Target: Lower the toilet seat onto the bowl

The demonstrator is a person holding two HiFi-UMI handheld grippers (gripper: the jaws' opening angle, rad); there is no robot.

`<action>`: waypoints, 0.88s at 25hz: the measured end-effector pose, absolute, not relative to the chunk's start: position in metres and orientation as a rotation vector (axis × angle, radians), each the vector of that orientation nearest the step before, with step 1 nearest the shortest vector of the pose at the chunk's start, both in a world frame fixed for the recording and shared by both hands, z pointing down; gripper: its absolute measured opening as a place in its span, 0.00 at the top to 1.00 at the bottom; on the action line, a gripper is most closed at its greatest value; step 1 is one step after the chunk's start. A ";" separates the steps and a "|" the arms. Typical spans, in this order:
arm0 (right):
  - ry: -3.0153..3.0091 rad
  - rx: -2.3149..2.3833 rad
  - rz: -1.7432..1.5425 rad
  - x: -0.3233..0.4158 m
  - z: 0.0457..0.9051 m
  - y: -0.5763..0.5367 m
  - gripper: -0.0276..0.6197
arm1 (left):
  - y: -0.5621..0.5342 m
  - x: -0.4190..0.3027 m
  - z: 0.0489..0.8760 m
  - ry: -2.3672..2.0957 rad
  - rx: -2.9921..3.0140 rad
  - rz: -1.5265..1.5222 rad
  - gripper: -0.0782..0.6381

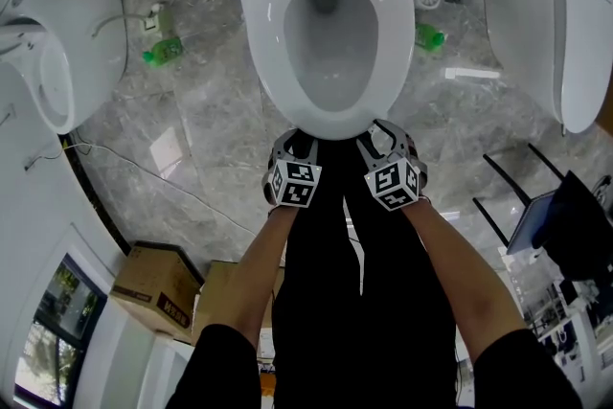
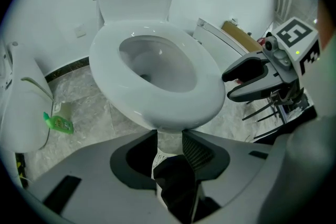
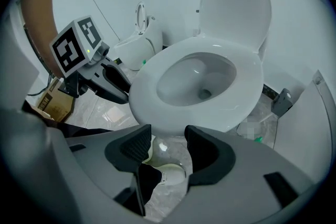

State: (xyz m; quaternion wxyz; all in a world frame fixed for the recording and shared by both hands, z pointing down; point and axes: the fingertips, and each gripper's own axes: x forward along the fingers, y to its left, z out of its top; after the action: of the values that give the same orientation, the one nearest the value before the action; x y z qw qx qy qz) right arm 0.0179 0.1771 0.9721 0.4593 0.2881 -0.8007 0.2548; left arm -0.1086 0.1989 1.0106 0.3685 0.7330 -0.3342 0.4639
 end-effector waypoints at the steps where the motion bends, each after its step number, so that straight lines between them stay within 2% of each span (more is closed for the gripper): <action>1: -1.977 0.711 0.654 0.017 0.970 0.176 0.61 | 0.200 -0.110 1.009 -0.858 1.871 1.177 0.67; 9: -2.007 0.829 0.731 0.043 0.947 0.134 0.61 | 0.203 -0.128 0.985 -0.980 1.712 0.993 0.64; 14: -2.018 0.915 0.754 0.055 0.904 0.123 0.61 | 0.202 -0.131 0.940 -1.002 1.767 0.958 0.63; 22: -2.096 1.099 0.824 0.058 0.745 0.100 0.61 | 0.151 -0.104 0.778 -1.044 1.923 0.780 0.63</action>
State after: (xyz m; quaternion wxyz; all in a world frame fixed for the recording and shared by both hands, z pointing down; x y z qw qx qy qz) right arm 0.0580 0.1003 0.7450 0.3123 0.4166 -0.7946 0.3122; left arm -0.1038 0.1507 0.7777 0.3980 0.7593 -0.4124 0.3081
